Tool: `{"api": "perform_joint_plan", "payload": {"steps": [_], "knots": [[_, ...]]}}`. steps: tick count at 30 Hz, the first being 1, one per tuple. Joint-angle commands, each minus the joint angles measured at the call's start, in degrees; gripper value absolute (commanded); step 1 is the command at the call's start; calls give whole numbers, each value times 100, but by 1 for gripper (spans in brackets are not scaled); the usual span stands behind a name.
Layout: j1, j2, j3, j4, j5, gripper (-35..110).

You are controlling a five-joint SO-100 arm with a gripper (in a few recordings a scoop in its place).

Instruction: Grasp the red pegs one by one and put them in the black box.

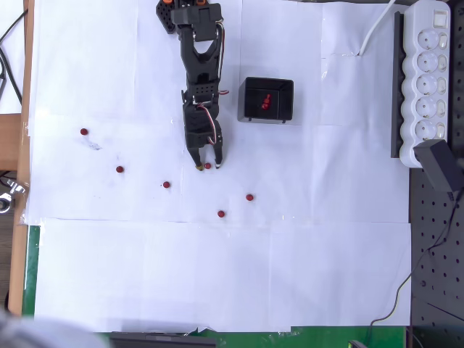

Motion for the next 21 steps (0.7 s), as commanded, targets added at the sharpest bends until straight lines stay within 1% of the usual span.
{"api": "perform_joint_plan", "payload": {"steps": [1, 4, 8, 12, 16, 21], "knots": [[-35, 53, 0, -97, -79, 8], [-35, 53, -35, -97, -70, 7], [-123, 44, -149, -149, -167, 0], [-193, -255, -316, 44, -325, 0], [-185, -923, -220, 1134, -686, 0], [-281, -2109, 1090, 4289, -1793, 0]]}}
